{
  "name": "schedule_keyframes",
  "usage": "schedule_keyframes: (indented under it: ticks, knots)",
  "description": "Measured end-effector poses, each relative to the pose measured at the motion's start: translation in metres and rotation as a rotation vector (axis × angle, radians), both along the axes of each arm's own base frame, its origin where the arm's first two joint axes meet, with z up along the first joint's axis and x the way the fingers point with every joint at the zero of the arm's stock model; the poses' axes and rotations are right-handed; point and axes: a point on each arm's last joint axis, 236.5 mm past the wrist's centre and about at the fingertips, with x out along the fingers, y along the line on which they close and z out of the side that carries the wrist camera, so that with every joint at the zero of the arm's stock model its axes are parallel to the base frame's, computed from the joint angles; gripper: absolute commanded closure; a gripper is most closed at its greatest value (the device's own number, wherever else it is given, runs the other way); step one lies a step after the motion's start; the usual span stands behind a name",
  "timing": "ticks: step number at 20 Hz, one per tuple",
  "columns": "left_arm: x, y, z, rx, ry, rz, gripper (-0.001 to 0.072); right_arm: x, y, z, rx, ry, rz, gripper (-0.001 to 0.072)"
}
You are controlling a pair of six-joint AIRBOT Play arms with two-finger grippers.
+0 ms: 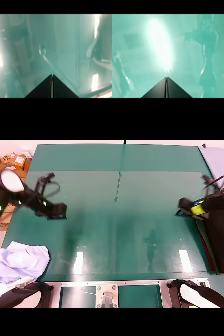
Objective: Fold the shirts.
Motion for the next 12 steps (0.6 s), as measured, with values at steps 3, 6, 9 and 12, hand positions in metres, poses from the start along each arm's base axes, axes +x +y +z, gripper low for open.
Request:
schedule_keyframes:
  ticks: [3,6,9,12]
  knots:
    - [-0.027,-0.002,-0.018,0.009,0.036,-0.006,0.0678,-0.007,0.036,-0.018,0.0,-0.001,0.095,0.0688]
    - [-0.037,-0.003,-0.026,0.012,0.047,-0.007,0.0678,-0.014,0.061,-0.027,0.0,-0.004,0.169,0.0688]
    - [-0.041,-0.004,-0.028,0.009,0.053,-0.007,0.0678,-0.017,0.074,-0.03,0.0,-0.008,0.207,0.0688]
    - [-0.042,-0.005,-0.029,0.008,0.055,-0.008,0.0679,-0.018,0.079,-0.031,0.0,-0.009,0.222,0.0688]
